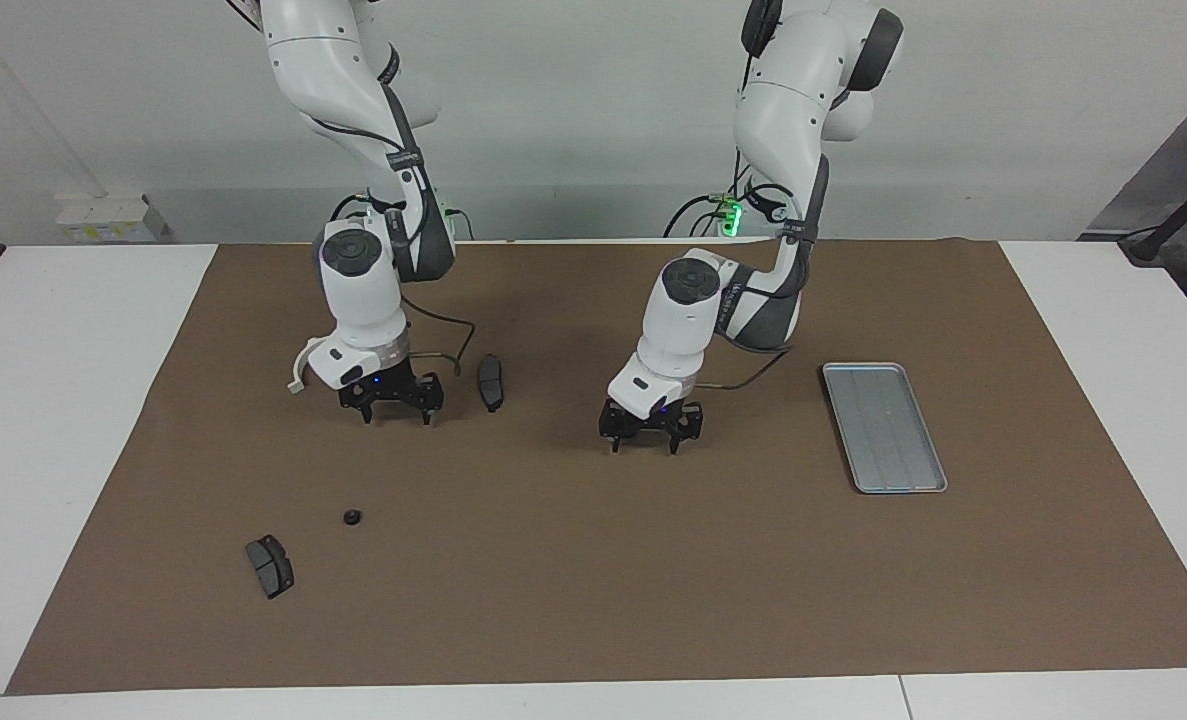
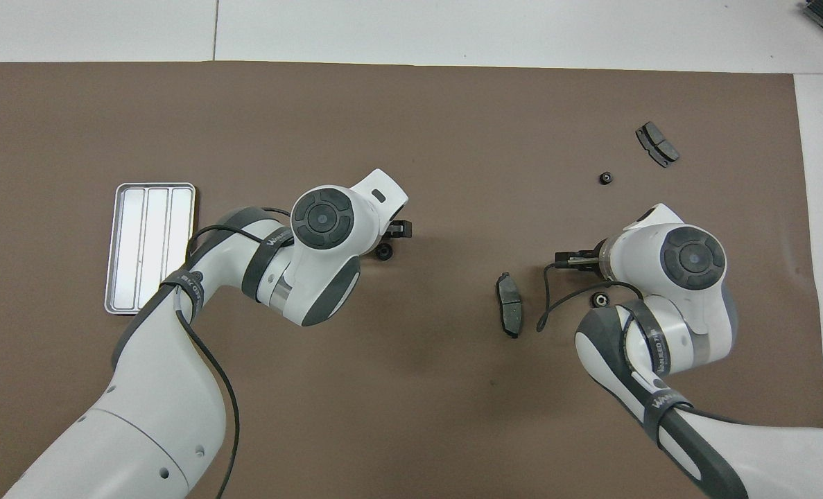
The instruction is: Pick bearing gear from pile to tray
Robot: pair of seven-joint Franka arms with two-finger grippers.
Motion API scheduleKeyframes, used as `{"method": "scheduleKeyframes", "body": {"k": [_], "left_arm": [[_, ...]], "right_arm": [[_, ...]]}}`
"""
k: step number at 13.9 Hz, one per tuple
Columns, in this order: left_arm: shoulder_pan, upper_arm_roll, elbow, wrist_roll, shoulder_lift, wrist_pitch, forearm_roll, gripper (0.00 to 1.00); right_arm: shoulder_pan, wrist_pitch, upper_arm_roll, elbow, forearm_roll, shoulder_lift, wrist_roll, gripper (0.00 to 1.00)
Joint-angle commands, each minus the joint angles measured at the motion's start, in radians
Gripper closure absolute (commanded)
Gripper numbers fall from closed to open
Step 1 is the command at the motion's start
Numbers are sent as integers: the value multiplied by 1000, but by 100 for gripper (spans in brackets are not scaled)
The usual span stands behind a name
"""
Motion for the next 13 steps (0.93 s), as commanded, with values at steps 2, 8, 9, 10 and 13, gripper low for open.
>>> {"method": "scheduleKeyframes", "body": {"k": [2,8,9,10,13], "left_arm": [[-52,18,-54,-16,-51,-39,22,0],[-67,15,-51,-31,-57,-104,15,43],[-66,15,-51,-31,-57,-104,13,53],[-64,15,-51,-31,-57,-102,12,65],[-60,13,-45,-37,-56,-90,2,94]], "right_arm": [[-24,-58,20,-42,25,-38,-36,0],[-25,-174,17,-42,172,-83,-229,3],[-25,-172,17,-44,174,-83,-237,7],[-25,-172,17,-47,174,-84,-239,10],[-36,-164,17,-70,174,-92,-278,16]]}}
